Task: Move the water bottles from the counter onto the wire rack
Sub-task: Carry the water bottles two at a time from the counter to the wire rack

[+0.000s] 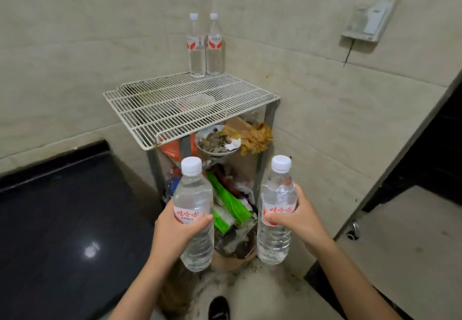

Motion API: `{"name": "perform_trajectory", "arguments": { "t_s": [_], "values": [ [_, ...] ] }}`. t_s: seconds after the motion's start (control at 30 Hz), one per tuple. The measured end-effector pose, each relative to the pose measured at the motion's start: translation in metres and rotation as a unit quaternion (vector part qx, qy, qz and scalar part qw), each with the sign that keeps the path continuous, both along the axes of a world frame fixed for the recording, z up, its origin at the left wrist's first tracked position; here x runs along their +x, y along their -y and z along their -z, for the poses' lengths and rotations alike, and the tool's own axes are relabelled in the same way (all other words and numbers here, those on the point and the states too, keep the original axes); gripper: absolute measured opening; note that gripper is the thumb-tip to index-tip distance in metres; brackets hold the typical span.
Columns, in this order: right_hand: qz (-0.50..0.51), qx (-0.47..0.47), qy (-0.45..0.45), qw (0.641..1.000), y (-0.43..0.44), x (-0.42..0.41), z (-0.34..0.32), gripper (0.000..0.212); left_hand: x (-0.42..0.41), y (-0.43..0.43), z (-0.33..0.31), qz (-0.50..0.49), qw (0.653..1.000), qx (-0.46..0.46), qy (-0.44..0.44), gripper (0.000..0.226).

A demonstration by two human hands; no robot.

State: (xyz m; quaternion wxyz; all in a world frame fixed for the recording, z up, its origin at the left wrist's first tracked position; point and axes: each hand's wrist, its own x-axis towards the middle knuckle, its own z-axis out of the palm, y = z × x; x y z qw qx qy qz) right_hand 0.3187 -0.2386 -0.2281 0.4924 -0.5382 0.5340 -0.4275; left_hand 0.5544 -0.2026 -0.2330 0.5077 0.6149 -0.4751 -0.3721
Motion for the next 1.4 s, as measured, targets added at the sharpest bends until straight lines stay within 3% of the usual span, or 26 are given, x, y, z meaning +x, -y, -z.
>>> {"name": "perform_trajectory", "arguments": {
  "t_s": [0.13, 0.27, 0.43, 0.57, 0.63, 0.77, 0.97, 1.13, 1.4],
  "values": [
    [-0.025, -0.007, 0.016, 1.0, 0.048, -0.001, -0.017, 0.071, -0.012, 0.05, -0.016, 0.005, 0.999, -0.031, -0.028, 0.041],
    [-0.024, -0.032, 0.022, 0.999, 0.106, -0.01, -0.041, 0.074, -0.032, 0.118, -0.035, 0.025, 0.995, -0.057, -0.076, 0.056],
    [0.012, -0.11, 0.003, 0.994, 0.188, -0.024, -0.084, 0.074, -0.053, 0.204, -0.076, 0.078, 0.986, -0.11, -0.096, 0.046],
    [0.044, -0.194, 0.018, 0.98, 0.245, -0.027, -0.117, 0.103, -0.051, 0.263, -0.121, 0.085, 0.978, -0.156, -0.111, 0.054],
    [0.051, -0.23, 0.033, 0.971, 0.272, -0.026, -0.131, 0.101, -0.049, 0.288, -0.14, 0.062, 0.976, -0.177, -0.112, 0.047],
    [0.019, -0.255, 0.064, 0.965, 0.334, -0.014, -0.151, 0.07, -0.04, 0.341, -0.164, -0.018, 0.976, -0.196, -0.099, 0.021],
    [-0.12, -0.225, 0.06, 0.965, 0.434, 0.019, -0.162, 0.065, -0.019, 0.418, -0.161, -0.16, 0.973, -0.166, 0.015, 0.065],
    [-0.2, -0.204, 0.066, 0.956, 0.511, 0.049, -0.16, 0.062, -0.016, 0.464, -0.156, -0.256, 0.957, -0.127, 0.05, 0.064],
    [-0.212, -0.191, 0.063, 0.956, 0.583, 0.093, -0.154, 0.081, -0.018, 0.518, -0.147, -0.317, 0.938, -0.1, 0.094, 0.055]
  ]
}}
